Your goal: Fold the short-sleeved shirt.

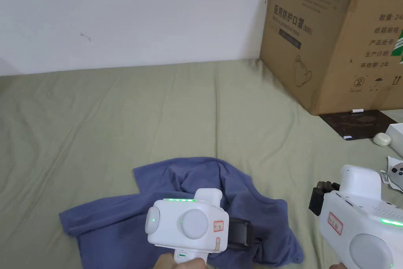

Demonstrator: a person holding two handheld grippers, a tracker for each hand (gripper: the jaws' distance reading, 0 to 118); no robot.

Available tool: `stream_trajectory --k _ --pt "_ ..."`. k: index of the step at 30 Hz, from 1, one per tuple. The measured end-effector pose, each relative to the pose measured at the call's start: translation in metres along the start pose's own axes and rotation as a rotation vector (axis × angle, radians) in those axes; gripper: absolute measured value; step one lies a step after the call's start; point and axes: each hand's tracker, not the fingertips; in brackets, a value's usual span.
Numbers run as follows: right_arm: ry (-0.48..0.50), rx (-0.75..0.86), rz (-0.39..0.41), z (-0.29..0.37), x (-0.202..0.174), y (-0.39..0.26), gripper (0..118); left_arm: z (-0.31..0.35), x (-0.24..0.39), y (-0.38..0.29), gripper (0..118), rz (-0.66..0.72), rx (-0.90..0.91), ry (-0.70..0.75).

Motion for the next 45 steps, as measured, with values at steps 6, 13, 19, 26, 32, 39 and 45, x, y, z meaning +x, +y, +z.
stream_trajectory --k 6,13,19,26,32,39,45 --pt "0.047 -0.014 0.048 -0.001 -0.022 0.001 0 0.067 -0.037 0.003 97 0.093 0.167 0.023" --pt "0.095 -0.063 0.103 -0.003 -0.045 -0.016 0 0.113 -0.122 -0.077 0 0.234 0.172 0.21" --pt "0.143 -0.101 0.135 -0.008 -0.071 -0.024 0 0.145 -0.164 -0.103 22 0.374 0.241 0.265" --pt "0.18 -0.104 0.175 -0.009 -0.091 -0.021 0 0.114 -0.174 -0.102 79 0.395 0.16 0.32" --pt "0.167 -0.133 0.201 -0.013 -0.089 -0.027 0 0.076 -0.16 -0.109 55 0.318 0.079 0.462" --pt "0.163 -0.219 0.206 -0.031 -0.084 -0.03 0 0.074 -0.141 -0.1 5 0.262 0.052 0.56" --pt "0.224 -0.24 0.188 -0.067 -0.087 0.005 40 0.104 -0.143 -0.098 5 0.308 0.094 0.472"
